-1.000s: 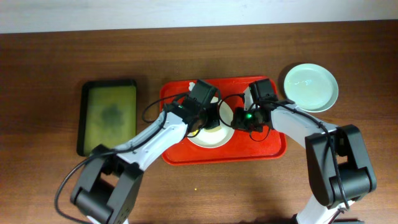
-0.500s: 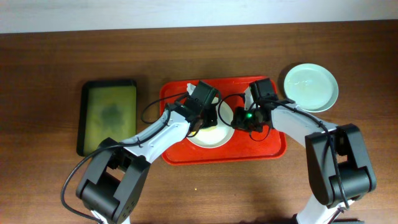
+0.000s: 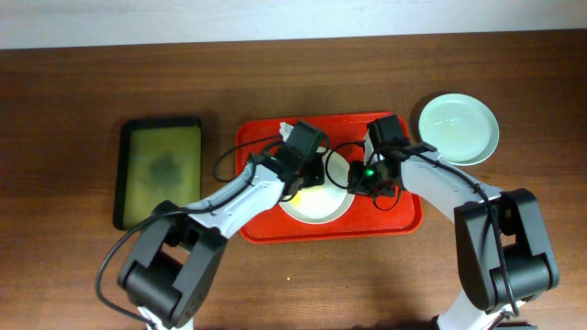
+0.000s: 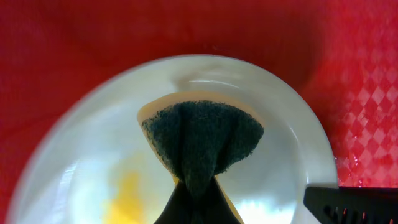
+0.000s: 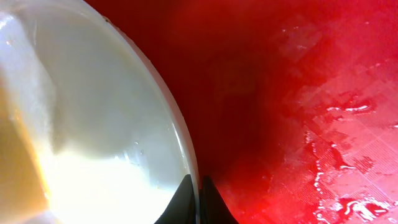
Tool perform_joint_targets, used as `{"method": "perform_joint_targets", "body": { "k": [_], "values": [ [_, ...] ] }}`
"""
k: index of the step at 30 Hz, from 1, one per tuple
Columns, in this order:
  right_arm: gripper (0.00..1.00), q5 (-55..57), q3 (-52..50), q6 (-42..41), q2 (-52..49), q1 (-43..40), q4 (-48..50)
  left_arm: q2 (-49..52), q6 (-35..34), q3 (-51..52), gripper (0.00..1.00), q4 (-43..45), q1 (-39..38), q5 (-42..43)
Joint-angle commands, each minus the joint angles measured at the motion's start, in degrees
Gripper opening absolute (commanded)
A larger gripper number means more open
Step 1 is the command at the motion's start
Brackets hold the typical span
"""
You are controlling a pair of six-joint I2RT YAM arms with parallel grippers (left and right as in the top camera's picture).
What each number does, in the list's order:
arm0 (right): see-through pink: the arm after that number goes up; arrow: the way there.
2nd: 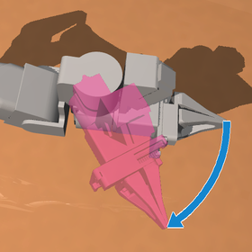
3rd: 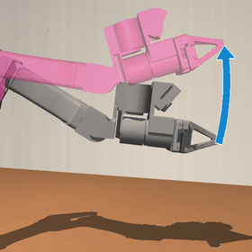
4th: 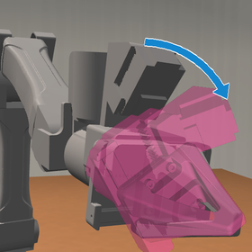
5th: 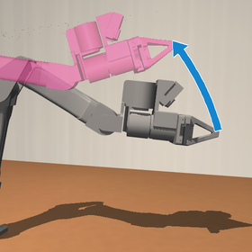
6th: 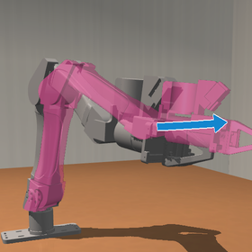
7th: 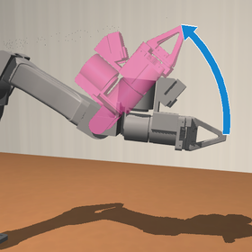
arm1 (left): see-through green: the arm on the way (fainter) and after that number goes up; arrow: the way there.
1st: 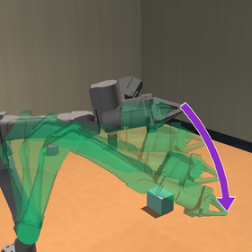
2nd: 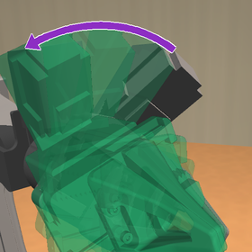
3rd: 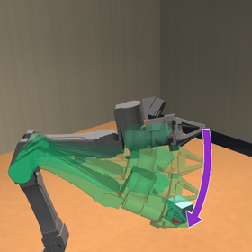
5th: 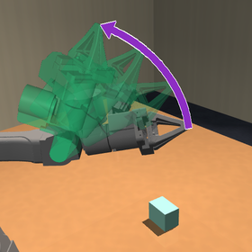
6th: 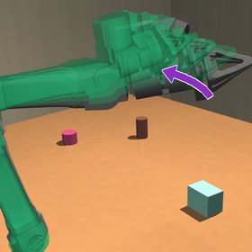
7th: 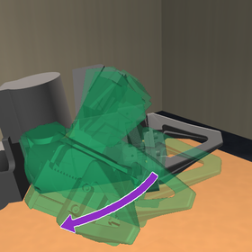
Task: Clean dirty plates on tray and stack at the side
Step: 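Hold the white plate with the right gripper and scrub with the sponge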
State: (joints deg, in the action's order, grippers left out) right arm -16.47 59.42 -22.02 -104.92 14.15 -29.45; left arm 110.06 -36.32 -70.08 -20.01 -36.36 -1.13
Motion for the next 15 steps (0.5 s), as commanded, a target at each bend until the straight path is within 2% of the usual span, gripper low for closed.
{"method": "perform_joint_targets", "body": {
  "k": [1,4,6,7,9,11,15],
  "values": [
    [0.04,3.19,0.28,0.55,0.52,0.83,0.02,4.00,-3.32,-0.46,0.00,0.48,-2.43,-0.13],
    [0.04,3.69,0.28,0.55,0.52,0.83,-0.15,5.14,-3.96,-0.46,0.00,0.39,-2.91,-0.98],
    [0.04,3.69,0.28,0.57,0.52,0.83,-0.15,5.22,-3.89,-0.46,0.00,-0.46,-2.64,-4.70],
    [0.04,3.69,0.26,0.57,0.52,0.83,-0.17,5.22,-3.06,-0.46,0.00,-0.68,-2.51,-5.77],
    [0.04,3.72,0.26,0.59,0.52,0.83,-0.33,5.20,2.86,-0.48,0.00,-1.79,-1.77,-8.00],
    [0.04,3.98,0.26,0.59,0.52,0.83,-0.35,5.18,6.91,-0.55,0.00,-4.92,-0.81,-13.62],
    [0.04,5.20,0.26,0.59,0.52,0.83,-0.59,4.22,6.91,-0.76,0.00,-11.47,0.55,-29.07]
  ]
}}
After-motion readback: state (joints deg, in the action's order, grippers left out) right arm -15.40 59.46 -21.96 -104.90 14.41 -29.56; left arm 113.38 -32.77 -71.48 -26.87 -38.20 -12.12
